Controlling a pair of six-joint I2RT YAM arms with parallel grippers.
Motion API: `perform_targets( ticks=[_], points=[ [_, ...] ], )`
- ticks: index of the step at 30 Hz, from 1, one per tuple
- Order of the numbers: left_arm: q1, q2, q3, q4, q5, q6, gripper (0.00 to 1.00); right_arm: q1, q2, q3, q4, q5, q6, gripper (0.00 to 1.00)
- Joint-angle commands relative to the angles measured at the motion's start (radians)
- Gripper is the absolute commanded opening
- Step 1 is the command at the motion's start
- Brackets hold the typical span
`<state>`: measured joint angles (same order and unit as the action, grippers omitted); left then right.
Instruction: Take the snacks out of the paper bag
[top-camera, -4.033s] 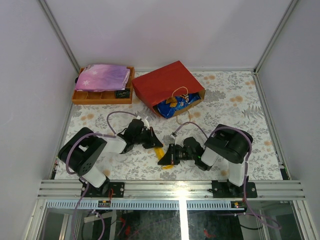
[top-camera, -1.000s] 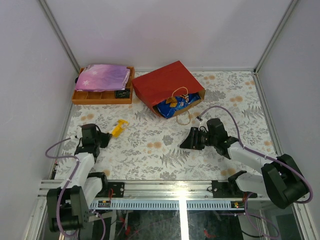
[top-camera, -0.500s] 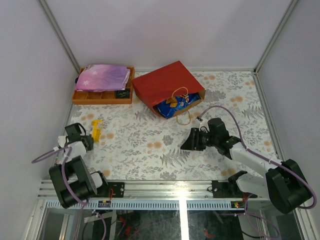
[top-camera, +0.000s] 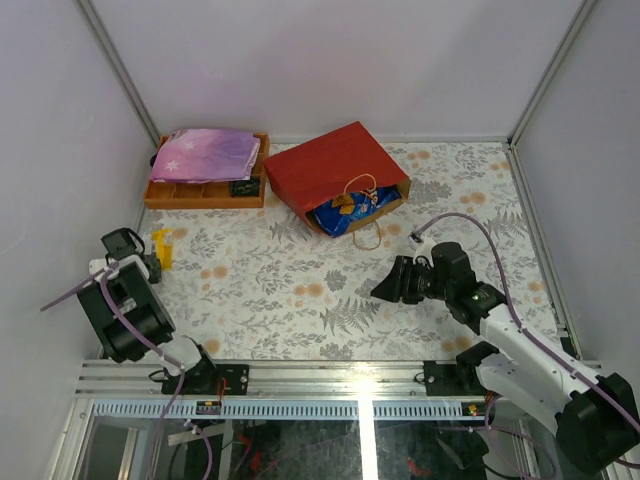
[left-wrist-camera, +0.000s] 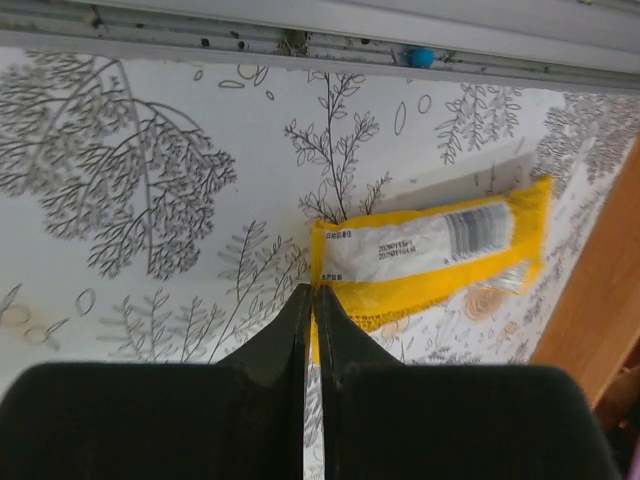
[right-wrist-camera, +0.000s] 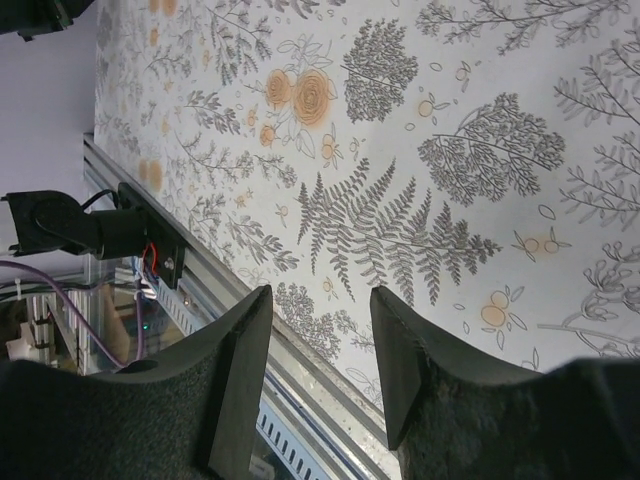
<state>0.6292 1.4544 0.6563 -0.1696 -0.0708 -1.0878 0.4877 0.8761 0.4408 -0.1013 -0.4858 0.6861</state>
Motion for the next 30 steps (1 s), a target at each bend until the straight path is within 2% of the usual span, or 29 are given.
perform_targets(
  ticks=[1,6,15,16,17,18,19,20,21,25,30],
  points=[
    [0.006,0.111,0.057,0.093,0.048,-0.022,0.0,-0.004,-0.04,0.03,-0.106,0.082,0.015,0.52],
    [0.006,0.259,0.142,0.133,0.15,0.021,0.0,-0.004,-0.021,0.059,-0.136,0.11,0.033,0.52],
    [0.005,0.339,0.208,0.156,0.129,0.096,0.0,-0.004,0.06,0.106,-0.12,0.129,0.041,0.52],
    [0.004,0.33,0.204,0.169,0.13,0.105,0.02,-0.005,0.064,0.108,-0.119,0.131,0.042,0.52],
    [0.004,0.317,0.195,0.183,0.132,0.112,0.15,-0.005,0.063,0.108,-0.117,0.133,0.042,0.52],
    [0.004,0.3,0.188,0.189,0.129,0.115,0.34,-0.004,0.061,0.108,-0.114,0.137,0.043,0.52],
    [0.004,0.278,0.181,0.187,0.124,0.114,0.6,-0.004,0.059,0.108,-0.114,0.144,0.045,0.53],
    [0.004,0.26,0.177,0.177,0.112,0.113,0.92,-0.004,0.057,0.107,-0.114,0.153,0.043,0.53],
    [0.004,0.245,0.177,0.162,0.101,0.113,0.99,-0.004,0.059,0.107,-0.113,0.161,0.038,0.54],
    [0.006,0.172,0.166,0.112,0.095,0.109,1.0,-0.004,0.08,0.115,-0.085,0.192,0.024,0.61],
    [0.0,-0.008,0.091,0.101,0.172,0.12,1.0,-0.005,0.172,0.153,0.018,0.198,-0.005,0.68]
  ],
)
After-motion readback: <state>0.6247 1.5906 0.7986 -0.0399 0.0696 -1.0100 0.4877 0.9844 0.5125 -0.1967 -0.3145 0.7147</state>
